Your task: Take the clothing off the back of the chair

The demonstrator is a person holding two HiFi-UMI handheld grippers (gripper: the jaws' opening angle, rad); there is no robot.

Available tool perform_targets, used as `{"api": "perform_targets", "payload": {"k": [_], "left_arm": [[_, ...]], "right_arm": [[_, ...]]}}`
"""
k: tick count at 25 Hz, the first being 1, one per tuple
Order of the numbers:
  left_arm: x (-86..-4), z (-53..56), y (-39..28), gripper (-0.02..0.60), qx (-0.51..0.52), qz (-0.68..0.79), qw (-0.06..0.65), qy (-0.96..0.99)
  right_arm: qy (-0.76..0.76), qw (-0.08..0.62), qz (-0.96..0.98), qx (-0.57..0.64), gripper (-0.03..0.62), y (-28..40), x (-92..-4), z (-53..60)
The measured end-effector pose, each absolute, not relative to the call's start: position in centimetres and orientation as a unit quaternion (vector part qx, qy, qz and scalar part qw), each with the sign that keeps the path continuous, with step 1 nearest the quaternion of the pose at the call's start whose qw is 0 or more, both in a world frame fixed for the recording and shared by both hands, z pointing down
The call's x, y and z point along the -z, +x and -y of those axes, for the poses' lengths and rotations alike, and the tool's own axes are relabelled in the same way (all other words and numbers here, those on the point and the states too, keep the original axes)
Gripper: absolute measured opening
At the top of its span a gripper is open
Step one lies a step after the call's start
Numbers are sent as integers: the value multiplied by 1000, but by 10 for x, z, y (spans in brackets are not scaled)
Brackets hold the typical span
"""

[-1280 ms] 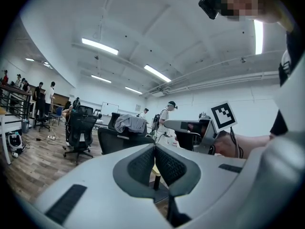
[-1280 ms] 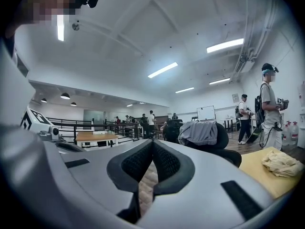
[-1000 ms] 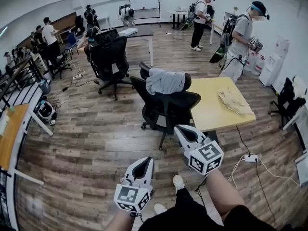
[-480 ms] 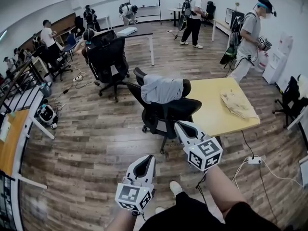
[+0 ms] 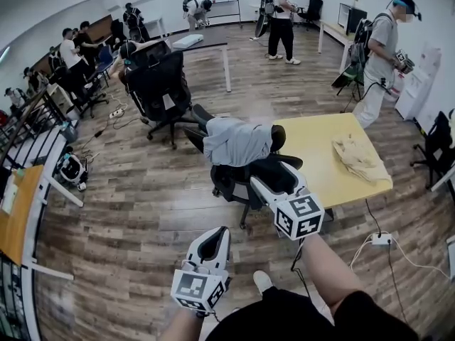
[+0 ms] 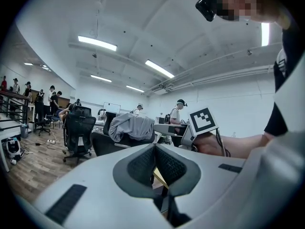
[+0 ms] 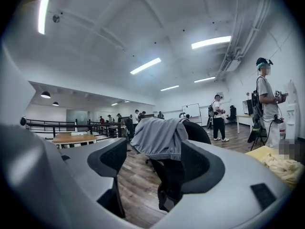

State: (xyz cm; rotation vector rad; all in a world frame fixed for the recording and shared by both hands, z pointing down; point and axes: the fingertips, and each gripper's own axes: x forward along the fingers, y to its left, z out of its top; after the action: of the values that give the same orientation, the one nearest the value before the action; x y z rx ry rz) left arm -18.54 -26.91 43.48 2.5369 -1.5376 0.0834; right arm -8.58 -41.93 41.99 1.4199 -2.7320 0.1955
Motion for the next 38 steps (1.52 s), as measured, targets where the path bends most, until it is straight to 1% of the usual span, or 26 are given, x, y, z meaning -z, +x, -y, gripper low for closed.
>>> {"api": "perform_targets", "payload": {"k": [3,8,18,22,23,25,26,28,29,30,31,33,38], "left_arm": [[-437,286,-186,18,-29,521,88,848],[-441,307,-190,18,-30,527,91,844],[-451,331,-195,18,-36,533,100,840],[-456,336,-195,18,-38,532,106,839],[-456,337,-195,18,-38,532,107,839],[-457,338,-193,18,-38,531,107,840],[-457,339,-194,18,-38,530,107,840],[-456,339,-195,18,-37,529,108,841],[-455,339,-196,18,-37,529,107,841],[-455,337,-197,18,-37,528,106,842],[-454,336,-197,18,-37,528,105,842],[-454,331,-197,18,-37,528,104,842],[-449,320,-202,18,-34,529,101,842]], "right_arm": [[464,29,882,-72,396,-87,-426,444],[472,28,877,-83,423,-92,-433,478],[477,29,873,-103,446,-107,-444,518],[480,45,870,-100,445,-115,-449,527],[482,51,869,-99,435,-116,-451,528],[483,66,868,-100,379,-116,-456,529],[483,73,866,-102,321,-115,-458,529],[487,80,864,-105,234,-113,-460,528],[489,81,862,-105,170,-113,-460,528],[490,82,861,-104,90,-112,-459,526],[491,83,861,-102,41,-112,-459,524],[486,85,864,-99,28,-114,-458,519],[477,82,870,-90,25,-120,-449,506]]}}
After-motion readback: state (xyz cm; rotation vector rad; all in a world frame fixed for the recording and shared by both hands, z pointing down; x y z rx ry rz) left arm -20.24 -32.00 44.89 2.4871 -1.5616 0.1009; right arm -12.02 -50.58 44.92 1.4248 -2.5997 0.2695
